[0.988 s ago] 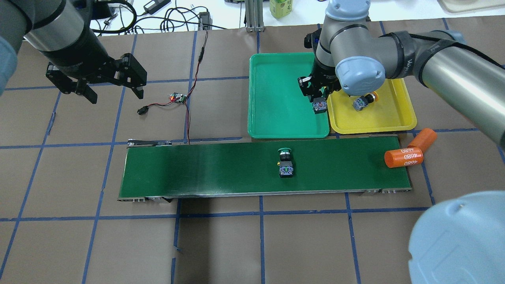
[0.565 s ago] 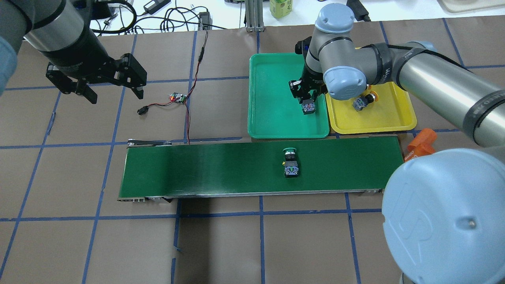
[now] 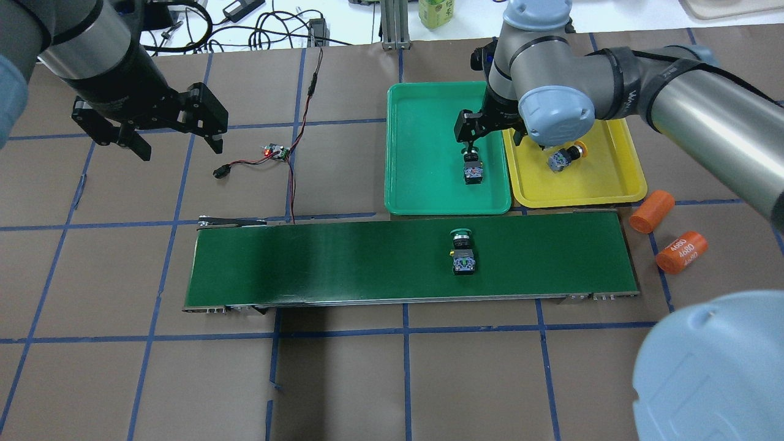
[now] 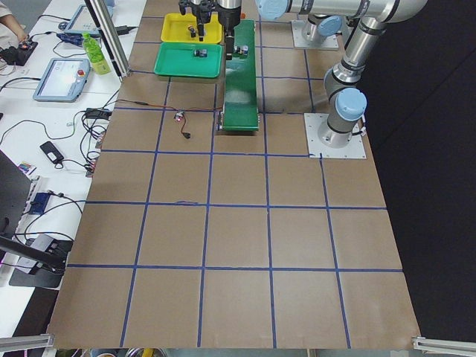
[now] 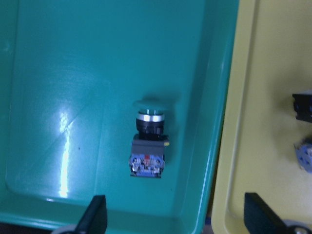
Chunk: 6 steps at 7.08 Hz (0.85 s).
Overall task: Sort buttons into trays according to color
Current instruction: 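Carry green button into green tray and open right gripper, then return right gripper to belt and grasp second green button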
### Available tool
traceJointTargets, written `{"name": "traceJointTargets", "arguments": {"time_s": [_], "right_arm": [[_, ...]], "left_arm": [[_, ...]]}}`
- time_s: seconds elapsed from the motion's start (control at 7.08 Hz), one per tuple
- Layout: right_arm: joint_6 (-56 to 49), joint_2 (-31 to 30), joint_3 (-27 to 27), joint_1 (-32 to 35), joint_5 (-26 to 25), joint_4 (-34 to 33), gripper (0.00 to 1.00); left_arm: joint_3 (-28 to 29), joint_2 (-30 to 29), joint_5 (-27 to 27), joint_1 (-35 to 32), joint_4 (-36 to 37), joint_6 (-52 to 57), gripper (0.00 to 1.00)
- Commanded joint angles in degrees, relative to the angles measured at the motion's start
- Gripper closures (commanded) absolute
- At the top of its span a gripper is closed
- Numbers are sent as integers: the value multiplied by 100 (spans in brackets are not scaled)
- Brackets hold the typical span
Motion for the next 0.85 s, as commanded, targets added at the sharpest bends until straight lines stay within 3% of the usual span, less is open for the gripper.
{"name": "traceJointTargets", "arguments": {"time_s": [0.0,0.14,0.56,0.71], "right_arm": [[-19,-1148,441,-145,-385,871,0],[-80,-1623,573,-224,-405,1449,0],[-10,-2120,1511,-181,-273,1491,0],[-2,-2129,1671,-181,75,1482,0]], "left_arm": [[1,-1,-7,0,3,0,0],[-8,8,-7,0,3,-9,0],[1,-1,-16,0,3,-9,0],[1,-1,-16,0,3,-9,0]]}}
